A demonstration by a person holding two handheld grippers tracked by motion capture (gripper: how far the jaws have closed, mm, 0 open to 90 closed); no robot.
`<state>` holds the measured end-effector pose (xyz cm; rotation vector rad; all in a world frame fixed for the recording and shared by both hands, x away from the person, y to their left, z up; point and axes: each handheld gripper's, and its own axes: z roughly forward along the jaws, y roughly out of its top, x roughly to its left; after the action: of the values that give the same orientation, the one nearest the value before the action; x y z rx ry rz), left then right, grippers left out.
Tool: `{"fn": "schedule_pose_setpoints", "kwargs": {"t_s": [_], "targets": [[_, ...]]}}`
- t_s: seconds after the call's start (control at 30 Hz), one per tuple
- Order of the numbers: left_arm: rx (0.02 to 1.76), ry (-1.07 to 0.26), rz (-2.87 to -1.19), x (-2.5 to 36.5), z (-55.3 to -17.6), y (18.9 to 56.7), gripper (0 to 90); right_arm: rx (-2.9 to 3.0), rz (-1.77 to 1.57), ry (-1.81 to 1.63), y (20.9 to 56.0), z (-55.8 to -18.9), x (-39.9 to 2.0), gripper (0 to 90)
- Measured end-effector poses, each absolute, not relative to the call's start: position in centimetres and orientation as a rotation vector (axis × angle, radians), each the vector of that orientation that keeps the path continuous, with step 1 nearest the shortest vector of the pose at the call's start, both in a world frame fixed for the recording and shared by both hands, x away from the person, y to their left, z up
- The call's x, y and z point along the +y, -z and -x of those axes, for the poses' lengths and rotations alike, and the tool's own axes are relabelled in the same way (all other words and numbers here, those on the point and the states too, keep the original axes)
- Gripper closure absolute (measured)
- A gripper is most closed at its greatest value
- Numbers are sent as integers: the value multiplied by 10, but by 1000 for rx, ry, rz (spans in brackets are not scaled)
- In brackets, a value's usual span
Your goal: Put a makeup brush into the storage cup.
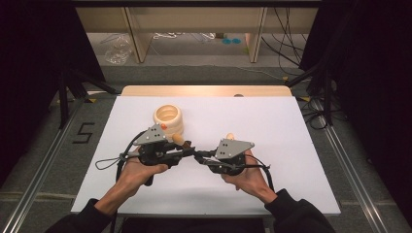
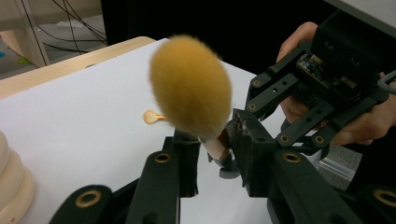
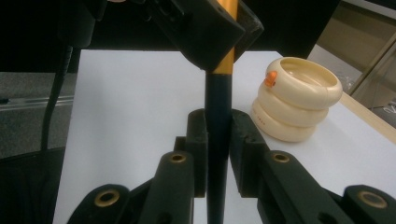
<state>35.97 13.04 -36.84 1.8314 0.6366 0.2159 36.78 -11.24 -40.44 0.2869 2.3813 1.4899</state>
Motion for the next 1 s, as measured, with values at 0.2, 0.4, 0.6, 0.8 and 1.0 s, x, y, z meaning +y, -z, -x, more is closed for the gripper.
{"fn": "schedule_pose_setpoints", "kwargs": {"t_s": [0.2,0.4,0.6,0.8,1.0], "targets": [[616,-212,-1835,128,-358,367,771,2389,-283,-1493,406,-367,-110,798],[613,-200,-1831,128,-358,366,777,2387,-292,-1509,406,-367,-109,797],[615,-196,-1841,129,-358,368,780,2422,-317,-1509,407,-369,-110,727],[619,-223,-1869,135,-362,368,780,2441,-391,-1474,407,-370,-112,536],[654,-276,-1899,143,-365,368,781,2460,-497,-1430,408,-373,-117,406]]}}
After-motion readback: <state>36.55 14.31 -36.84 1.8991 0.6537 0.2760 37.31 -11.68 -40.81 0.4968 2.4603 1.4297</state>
